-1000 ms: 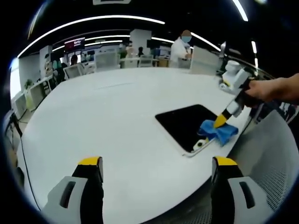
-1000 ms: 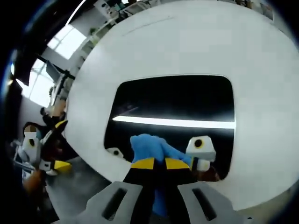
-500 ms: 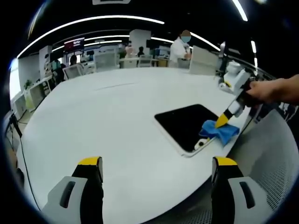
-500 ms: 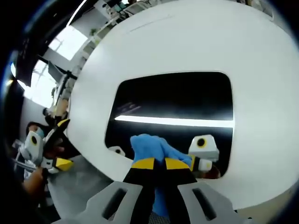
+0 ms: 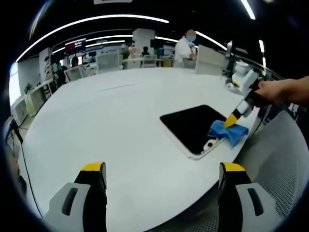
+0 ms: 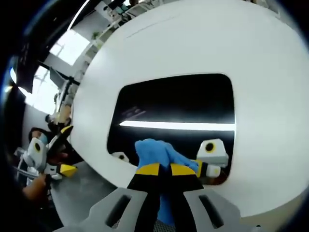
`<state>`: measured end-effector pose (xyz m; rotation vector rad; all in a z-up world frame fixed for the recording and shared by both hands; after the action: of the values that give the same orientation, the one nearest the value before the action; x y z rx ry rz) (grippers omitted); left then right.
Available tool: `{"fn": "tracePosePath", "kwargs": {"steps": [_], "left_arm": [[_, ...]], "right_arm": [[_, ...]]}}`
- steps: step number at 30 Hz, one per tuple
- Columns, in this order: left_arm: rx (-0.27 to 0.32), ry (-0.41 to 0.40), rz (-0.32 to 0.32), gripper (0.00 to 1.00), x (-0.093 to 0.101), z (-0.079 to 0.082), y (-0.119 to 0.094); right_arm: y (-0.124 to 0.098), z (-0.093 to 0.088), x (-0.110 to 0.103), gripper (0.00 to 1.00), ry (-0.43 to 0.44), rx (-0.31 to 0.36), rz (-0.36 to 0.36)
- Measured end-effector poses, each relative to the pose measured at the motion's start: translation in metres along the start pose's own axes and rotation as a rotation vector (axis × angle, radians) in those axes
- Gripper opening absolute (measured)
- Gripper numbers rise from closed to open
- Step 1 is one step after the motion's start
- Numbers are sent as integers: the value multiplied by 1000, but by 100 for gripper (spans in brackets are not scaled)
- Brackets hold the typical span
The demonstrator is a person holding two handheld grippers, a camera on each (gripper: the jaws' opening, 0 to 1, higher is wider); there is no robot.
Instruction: Wipe the mirror surface with the cleaning cloth until all visible marks leave the cleaned area.
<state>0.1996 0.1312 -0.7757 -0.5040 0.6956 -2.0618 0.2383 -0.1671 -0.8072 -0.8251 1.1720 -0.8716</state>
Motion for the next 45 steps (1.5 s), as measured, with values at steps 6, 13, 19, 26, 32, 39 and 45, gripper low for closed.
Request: {"fn": "tracePosePath", "kwargs": {"steps": [6, 13, 19, 26, 32, 39, 45], "left_arm": [[-3, 1, -2, 96, 0, 0, 0], [10, 1, -8, 96, 1, 1, 0], [-4, 10, -14, 96, 2, 0, 1], [-6, 20, -14, 95, 3, 0, 1], [-6, 18, -10, 95, 2, 0, 1], [-4, 13, -18, 95, 4, 0, 1], [4, 7, -18, 94, 3, 0, 1]], "right_arm": [[-4, -1, 4, 1, -11, -11, -6], [-8, -4, 11, 1, -22, -13, -31], [-13, -6, 26, 1, 6, -4, -23], [-17, -7, 31, 1, 14, -5, -33], [-16, -3, 31, 1, 17, -5, -47], [-14, 13, 34, 1, -9, 12, -98], [-11, 31, 38, 1, -10, 22, -112]]}}
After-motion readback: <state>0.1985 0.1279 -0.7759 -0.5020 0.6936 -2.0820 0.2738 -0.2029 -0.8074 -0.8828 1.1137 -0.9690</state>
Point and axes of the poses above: the point that each gripper's makers call its tool centre point, and the gripper's own axes: y roughly forward along the fingers, x roughly to its right, z roughly out of its top, the point moved 7 cm from there along -y, roughly backward along the fingers, and after that the axes turned 5 degrees about -x, right-handed, at the moved point
